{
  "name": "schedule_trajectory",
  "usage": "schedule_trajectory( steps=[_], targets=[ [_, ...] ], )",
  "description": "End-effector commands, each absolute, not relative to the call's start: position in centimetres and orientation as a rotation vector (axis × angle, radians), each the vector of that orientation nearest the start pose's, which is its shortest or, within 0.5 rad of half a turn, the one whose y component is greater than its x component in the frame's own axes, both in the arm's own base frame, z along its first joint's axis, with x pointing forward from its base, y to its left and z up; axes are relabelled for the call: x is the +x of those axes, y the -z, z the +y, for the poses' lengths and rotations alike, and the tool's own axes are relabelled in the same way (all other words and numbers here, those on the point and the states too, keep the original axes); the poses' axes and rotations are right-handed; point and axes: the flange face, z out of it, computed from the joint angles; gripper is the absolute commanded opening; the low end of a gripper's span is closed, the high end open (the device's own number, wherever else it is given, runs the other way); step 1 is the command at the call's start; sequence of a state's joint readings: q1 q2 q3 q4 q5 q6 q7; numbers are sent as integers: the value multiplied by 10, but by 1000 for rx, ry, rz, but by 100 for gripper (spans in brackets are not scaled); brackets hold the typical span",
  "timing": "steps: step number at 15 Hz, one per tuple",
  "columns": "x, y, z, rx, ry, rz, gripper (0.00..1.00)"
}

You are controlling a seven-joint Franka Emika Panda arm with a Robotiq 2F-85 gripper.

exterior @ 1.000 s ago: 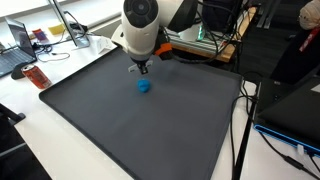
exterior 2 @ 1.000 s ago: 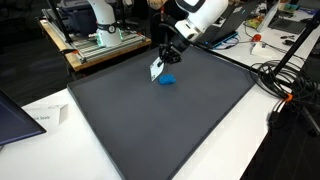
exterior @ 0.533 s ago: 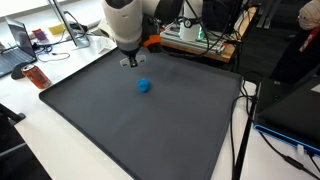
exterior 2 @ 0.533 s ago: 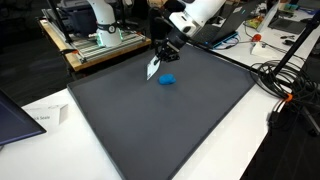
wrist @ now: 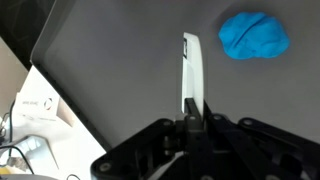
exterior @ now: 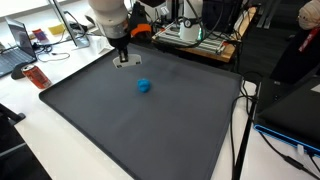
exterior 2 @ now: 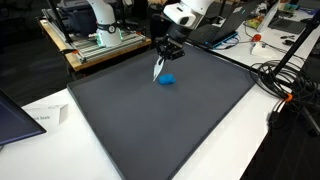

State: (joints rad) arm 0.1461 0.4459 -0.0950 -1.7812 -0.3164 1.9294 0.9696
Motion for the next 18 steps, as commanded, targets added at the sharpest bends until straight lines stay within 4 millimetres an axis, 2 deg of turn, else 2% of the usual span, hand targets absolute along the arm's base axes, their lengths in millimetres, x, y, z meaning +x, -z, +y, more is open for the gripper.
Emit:
schedule_trajectory(
  steps=[1, 4, 7, 11, 12, 16, 18],
  targets=[
    [608, -314, 14, -3186, -137, 1266, 1],
    [598, -326, 15, -3032, -136, 1240, 1],
    [586, -334, 11, -2848, -139, 1303, 1],
    [572, -336, 7, -2648, -125, 1398, 1],
    [588, -332, 9, -2733, -145, 1383, 4],
    [579, -331, 8, -2682, -137, 1407, 4],
    [586, -325, 10, -2674, -146, 1465, 1]
  ],
)
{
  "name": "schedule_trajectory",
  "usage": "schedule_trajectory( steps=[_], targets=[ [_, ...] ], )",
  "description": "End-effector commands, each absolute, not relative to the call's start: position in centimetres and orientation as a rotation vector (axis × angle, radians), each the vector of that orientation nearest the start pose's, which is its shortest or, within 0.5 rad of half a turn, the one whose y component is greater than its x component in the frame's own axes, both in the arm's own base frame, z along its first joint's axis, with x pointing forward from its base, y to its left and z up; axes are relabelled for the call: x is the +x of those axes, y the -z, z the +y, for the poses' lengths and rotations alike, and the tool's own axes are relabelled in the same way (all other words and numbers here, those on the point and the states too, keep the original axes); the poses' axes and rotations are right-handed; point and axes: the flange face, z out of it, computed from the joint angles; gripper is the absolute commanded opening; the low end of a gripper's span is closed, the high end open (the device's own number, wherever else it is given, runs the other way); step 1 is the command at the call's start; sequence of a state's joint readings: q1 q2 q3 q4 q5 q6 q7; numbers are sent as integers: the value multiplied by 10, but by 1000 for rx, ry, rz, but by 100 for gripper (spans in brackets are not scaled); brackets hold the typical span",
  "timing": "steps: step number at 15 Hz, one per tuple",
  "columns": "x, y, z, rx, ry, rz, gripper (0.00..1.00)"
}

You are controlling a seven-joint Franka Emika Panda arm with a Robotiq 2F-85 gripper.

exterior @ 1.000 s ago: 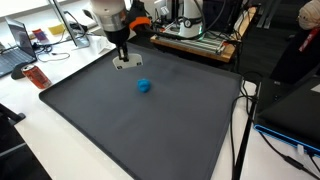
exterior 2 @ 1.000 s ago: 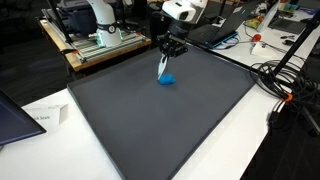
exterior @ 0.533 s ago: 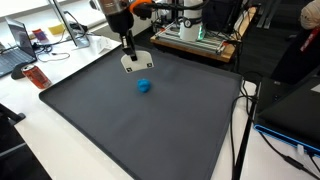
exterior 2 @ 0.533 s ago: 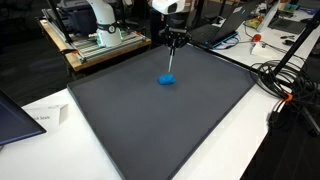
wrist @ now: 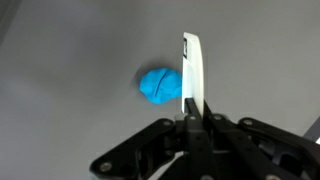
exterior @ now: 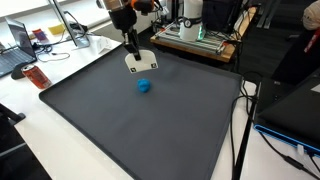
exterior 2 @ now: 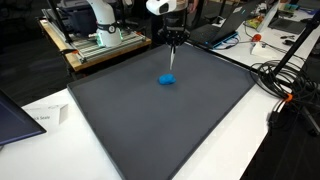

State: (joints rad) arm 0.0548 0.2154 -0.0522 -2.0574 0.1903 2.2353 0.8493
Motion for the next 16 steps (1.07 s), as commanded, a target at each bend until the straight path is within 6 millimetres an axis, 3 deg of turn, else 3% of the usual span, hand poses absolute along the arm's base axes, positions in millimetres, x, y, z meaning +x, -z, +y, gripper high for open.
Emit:
schedule_trajectory(
  steps=[1, 6, 16],
  targets=[
    [590, -322, 11, -2663, -124, 1530, 1],
    [606, -306, 28, -2633, -159, 1647, 1],
    [615, -279, 39, -2649, -136, 1828, 1]
  ],
)
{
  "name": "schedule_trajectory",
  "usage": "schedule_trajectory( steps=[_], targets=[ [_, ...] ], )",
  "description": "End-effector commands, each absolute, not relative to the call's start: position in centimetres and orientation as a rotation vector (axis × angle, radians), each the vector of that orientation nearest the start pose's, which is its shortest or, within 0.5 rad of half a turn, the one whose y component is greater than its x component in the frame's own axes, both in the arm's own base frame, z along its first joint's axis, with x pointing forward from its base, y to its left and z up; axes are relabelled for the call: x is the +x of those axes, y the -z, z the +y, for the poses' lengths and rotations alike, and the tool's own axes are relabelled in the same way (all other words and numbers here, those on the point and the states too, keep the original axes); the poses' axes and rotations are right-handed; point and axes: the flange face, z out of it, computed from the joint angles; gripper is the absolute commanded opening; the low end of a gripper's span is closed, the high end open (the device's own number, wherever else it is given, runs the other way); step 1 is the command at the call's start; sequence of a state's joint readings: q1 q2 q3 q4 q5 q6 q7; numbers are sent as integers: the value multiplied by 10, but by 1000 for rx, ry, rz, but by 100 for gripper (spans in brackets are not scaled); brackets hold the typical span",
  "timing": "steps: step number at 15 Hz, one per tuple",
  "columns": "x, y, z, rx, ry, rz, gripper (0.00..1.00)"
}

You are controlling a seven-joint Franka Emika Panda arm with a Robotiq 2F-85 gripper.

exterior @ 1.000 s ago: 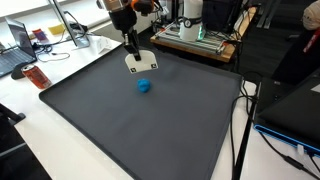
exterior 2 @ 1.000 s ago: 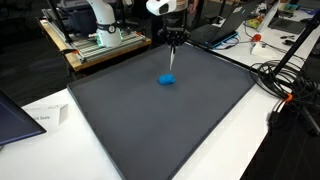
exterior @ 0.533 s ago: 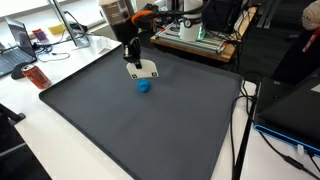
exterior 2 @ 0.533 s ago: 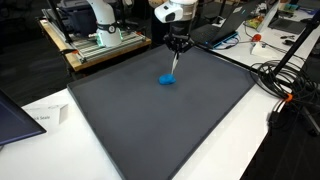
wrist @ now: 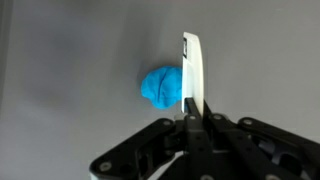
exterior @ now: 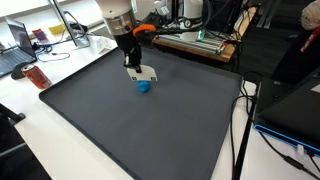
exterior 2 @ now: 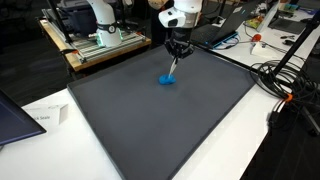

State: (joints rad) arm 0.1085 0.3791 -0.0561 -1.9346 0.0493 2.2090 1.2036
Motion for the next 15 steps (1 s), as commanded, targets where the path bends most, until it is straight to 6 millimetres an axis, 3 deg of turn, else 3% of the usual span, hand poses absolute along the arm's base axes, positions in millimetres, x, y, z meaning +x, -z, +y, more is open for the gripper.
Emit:
schedule_trajectory(
  steps=[1, 15],
  targets=[
    [616, -276, 41, -2652, -136, 1839, 1],
    [624, -247, 55, -2654, -102, 1962, 1]
  ],
)
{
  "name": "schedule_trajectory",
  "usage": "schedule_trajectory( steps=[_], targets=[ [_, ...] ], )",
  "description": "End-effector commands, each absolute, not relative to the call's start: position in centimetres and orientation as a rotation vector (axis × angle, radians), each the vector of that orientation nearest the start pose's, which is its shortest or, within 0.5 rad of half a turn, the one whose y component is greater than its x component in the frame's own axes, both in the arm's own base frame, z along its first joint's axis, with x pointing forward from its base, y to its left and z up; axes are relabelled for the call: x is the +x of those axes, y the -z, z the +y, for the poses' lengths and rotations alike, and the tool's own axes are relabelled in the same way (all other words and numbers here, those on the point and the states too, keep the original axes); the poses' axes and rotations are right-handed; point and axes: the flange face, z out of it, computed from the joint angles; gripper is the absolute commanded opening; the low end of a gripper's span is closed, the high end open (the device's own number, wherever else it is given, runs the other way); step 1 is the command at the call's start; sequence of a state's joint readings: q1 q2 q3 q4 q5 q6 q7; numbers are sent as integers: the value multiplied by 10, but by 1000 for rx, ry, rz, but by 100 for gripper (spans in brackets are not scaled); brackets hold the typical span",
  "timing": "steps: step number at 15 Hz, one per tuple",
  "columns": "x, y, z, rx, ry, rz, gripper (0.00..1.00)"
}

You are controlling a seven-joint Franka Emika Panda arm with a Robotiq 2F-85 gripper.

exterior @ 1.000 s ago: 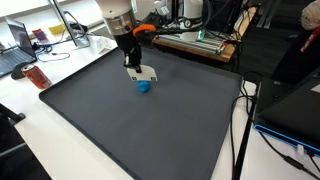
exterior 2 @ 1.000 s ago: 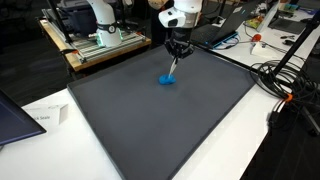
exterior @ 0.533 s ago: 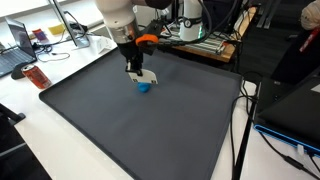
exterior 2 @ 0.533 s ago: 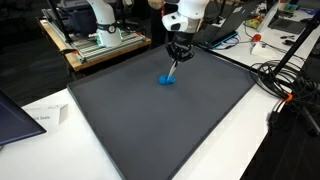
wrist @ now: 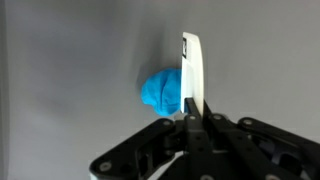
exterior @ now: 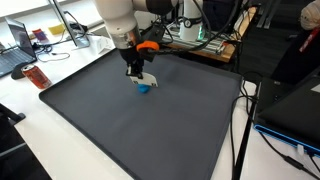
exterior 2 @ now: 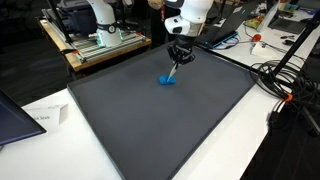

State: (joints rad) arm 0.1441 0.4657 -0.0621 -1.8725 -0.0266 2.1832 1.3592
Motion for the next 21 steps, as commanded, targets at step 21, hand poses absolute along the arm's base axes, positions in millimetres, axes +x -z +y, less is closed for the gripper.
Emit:
schedule_trajectory(
  steps=[21],
  targets=[
    [599, -175, 47, -2538, -228, 1893, 1]
  ],
)
